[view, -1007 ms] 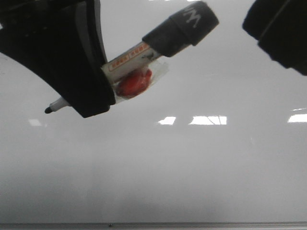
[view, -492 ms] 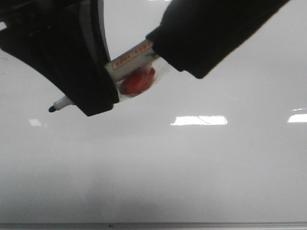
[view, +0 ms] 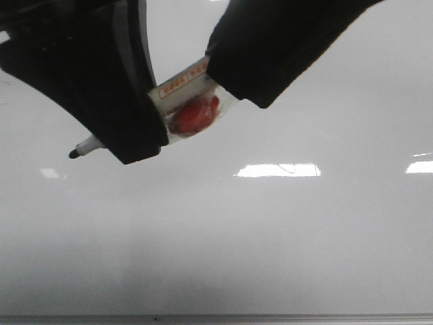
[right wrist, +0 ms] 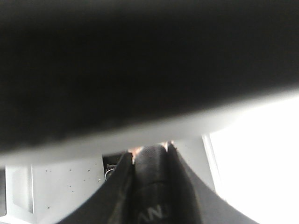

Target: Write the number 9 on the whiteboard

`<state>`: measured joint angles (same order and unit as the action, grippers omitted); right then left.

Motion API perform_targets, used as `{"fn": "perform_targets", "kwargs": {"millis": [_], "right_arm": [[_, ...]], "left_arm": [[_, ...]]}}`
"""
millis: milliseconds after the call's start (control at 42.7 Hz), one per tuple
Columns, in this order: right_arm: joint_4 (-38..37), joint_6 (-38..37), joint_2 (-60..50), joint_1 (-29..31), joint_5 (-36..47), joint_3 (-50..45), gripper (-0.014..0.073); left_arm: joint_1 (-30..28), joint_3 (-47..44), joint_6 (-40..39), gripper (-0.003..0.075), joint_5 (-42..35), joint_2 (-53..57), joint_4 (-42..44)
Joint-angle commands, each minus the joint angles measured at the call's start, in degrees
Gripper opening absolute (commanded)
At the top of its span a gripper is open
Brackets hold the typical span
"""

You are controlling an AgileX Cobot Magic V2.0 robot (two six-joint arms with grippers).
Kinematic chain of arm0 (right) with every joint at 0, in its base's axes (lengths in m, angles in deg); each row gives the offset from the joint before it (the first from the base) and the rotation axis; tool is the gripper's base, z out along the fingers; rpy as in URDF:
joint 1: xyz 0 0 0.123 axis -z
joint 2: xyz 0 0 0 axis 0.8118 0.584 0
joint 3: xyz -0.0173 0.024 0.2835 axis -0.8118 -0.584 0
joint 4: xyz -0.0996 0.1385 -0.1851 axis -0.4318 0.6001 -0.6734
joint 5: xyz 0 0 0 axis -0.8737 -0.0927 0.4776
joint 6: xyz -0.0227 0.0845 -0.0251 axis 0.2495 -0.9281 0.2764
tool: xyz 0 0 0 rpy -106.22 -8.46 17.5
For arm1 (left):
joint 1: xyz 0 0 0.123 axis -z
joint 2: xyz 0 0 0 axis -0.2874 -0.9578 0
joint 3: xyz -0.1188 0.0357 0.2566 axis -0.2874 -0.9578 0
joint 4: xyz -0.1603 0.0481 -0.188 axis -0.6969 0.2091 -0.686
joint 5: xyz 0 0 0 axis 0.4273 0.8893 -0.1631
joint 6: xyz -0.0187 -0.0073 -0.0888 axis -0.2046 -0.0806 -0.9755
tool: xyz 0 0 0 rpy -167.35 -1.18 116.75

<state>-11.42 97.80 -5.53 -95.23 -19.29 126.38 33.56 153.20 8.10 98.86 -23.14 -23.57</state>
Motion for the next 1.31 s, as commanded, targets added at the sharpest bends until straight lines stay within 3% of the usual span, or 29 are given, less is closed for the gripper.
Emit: {"fn": "perform_targets", "kwargs": {"millis": [0, 117, 211, 515, 679, 749, 866, 1030, 1288], "right_arm": [[2.16, 0.38, -1.32, -0.08, 0.70, 2.03, -0.0034], [2.16, 0.38, -1.32, -0.08, 0.45, 2.03, -0.0069], [2.11, 0.38, -1.43, -0.02, 0.34, 2.03, -0.0069], [-3.84, -3.82, -5.99, 0.48, -1.64, 2.03, -0.0069], [-17.87, -18.35, -10.15, 3.47, -5.88, 2.03, -0.0069], [-20.11, -24.59, -12.69, 7.13, -6.16, 1.53, -0.0069], [-19.03, -30.56, -18.17, 14.51, 1.90, -3.86, -0.0069], [-7.67, -31.95, -21.23, 22.73, 16.19, -11.23, -0.0067], [-4.23, -28.37, -15.42, 23.60, 22.25, -10.05, -0.0067]], "left_arm": [[0.43, 1.89, -0.13, 0.0107, -1.89, 1.48, -1.30], [0.43, 1.89, -0.41, 0.0286, -2.29, 1.48, -1.18], [-0.45, 1.89, -1.06, 0.0351, -2.18, 1.92, -1.20], [-10.26, -0.67, -3.67, 0.0355, -2.21, 10.48, -4.40], [-18.61, -5.91, -4.92, 0.0355, -5.21, 19.04, -6.74], [-22.42, -9.08, -5.42, 0.0355, -7.52, 22.40, -6.77], [-28.93, -13.20, -7.02, 0.0355, -10.88, 27.24, -7.00], [-33.48, -15.37, -7.53, 0.0354, -14.52, 29.87, -9.51], [-33.37, -15.37, -7.53, 0.0326, -15.36, 29.09, -10.09]]}}
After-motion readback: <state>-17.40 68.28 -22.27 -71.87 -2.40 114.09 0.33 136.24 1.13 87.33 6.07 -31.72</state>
